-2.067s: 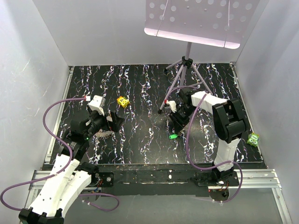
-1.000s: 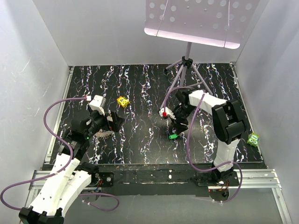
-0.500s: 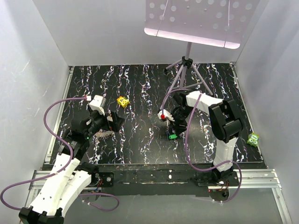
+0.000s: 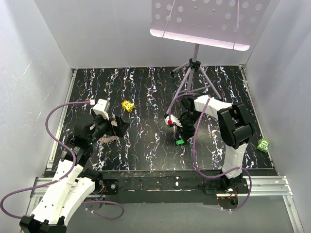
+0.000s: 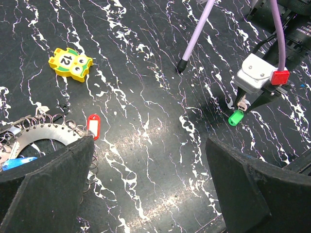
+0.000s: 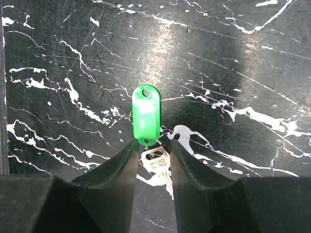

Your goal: Put the keys on the keyring

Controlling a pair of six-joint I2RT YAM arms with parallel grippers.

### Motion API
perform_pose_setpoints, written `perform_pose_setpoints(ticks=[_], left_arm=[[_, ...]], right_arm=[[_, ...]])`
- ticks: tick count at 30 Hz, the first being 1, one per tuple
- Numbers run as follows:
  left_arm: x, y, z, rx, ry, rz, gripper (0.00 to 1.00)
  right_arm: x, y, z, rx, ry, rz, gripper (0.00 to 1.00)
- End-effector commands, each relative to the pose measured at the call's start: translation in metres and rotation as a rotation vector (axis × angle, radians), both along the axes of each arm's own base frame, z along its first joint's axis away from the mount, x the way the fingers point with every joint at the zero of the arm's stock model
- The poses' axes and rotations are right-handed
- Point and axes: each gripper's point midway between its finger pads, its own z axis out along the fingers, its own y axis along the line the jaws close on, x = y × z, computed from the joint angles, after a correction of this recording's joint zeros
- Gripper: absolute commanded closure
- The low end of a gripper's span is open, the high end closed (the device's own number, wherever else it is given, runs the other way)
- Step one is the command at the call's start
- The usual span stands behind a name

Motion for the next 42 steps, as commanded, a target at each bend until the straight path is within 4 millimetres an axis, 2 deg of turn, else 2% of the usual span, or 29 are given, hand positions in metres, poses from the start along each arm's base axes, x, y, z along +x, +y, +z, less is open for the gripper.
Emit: perform_pose_setpoints(ticks=[1,20,28,32,36,42], left_arm=[[0.0,-0.002,0.016,-0.008,-0.042,-0.01,0.0],[0.0,-0.002,0.018,-0.011,-0.048,-0.015,0.0],[0.0,-0.002,0.017,-0.011,-0.044,-0.014,0.0],[-0.001,-0.003,0.017,-0.011,-0.043,-0.016,0.01],[-0.001,-0.002,0.018,-0.012,-0.046,-0.014,0.0],[-0.004,-0.008,0.019,-0.022,-0.051,-0.05,0.01]], right_arm=[[-0.008,-0.005,0.007,-0.002,0.002,0.015,0.61],[-0.011,-0.008,0.012,-0.009,-0.008,-0.008,0.74],[-0.013,-0.011,0.015,-0.008,-0.012,-0.02,0.86],[-0.014,-0.012,0.019,-0.004,-0.014,-0.027,0.99],[-0.016,-0.01,0.027,0.014,-0.009,-0.054,0.99],[-0.024,0.0,0.057,0.097,0.0,-0.141,0.99]])
